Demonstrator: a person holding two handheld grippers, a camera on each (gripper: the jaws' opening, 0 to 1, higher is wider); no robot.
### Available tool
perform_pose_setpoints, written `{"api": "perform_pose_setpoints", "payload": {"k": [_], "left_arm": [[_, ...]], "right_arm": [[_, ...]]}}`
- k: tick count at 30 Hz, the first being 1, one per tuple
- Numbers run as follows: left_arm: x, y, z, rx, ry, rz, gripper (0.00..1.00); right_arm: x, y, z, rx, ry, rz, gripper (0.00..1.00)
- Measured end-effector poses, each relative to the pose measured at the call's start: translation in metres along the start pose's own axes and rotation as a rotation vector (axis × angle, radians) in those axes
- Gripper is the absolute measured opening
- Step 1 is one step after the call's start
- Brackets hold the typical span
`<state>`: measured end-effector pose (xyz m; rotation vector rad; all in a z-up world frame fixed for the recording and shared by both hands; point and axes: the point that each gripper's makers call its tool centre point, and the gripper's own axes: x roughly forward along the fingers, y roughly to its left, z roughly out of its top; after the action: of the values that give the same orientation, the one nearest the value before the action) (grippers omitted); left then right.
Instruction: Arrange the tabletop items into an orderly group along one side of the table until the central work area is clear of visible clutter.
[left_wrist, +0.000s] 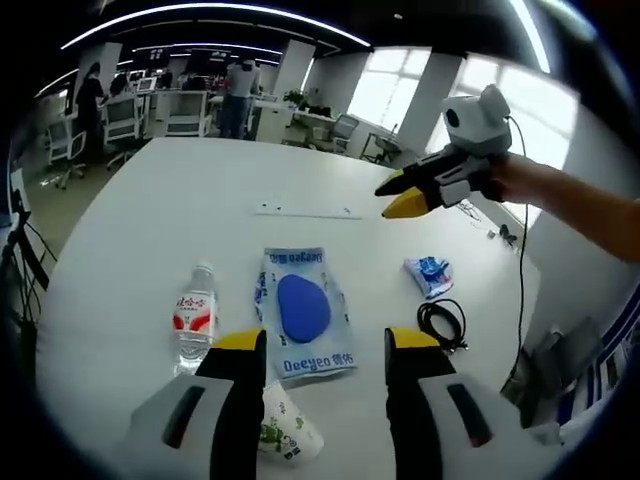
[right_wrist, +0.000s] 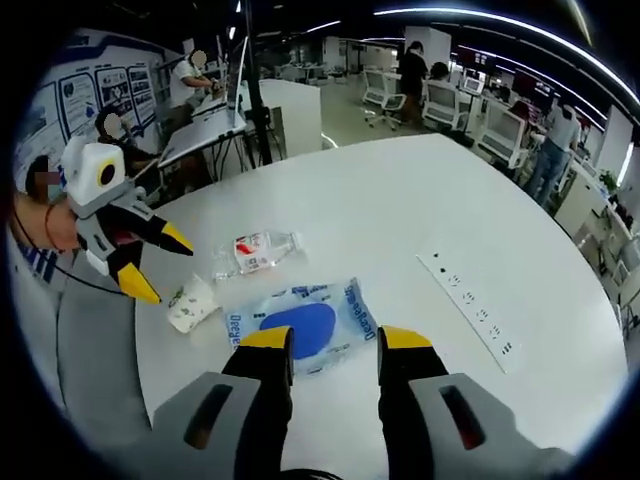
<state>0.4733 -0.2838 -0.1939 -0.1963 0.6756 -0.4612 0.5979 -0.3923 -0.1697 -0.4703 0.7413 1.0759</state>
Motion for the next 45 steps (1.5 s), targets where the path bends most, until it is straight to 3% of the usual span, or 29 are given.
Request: {"api": "perform_pose_setpoints", "payload": {"k": [11, 34, 45], "left_arm": [[-0.008, 0.018, -0.001, -0.028, -0.02, 0.027, 0.47], [-0.009, 0.031, -0.013, -0.069, -0.033, 0.032, 0.47], [-0.013, 0.036, -0.008, -0.082, -0.062, 0.036, 0.47]], "right_arm": [[0.031, 0.002, 0.009, -0.073, 0.053, 0.057, 0.29], [0.105, -0.005, 0.012, -0.165, 0.174, 0.168, 0.24], [0.139, -0.016, 0.003, -0.202, 0.267, 0.209, 0.21]]}}
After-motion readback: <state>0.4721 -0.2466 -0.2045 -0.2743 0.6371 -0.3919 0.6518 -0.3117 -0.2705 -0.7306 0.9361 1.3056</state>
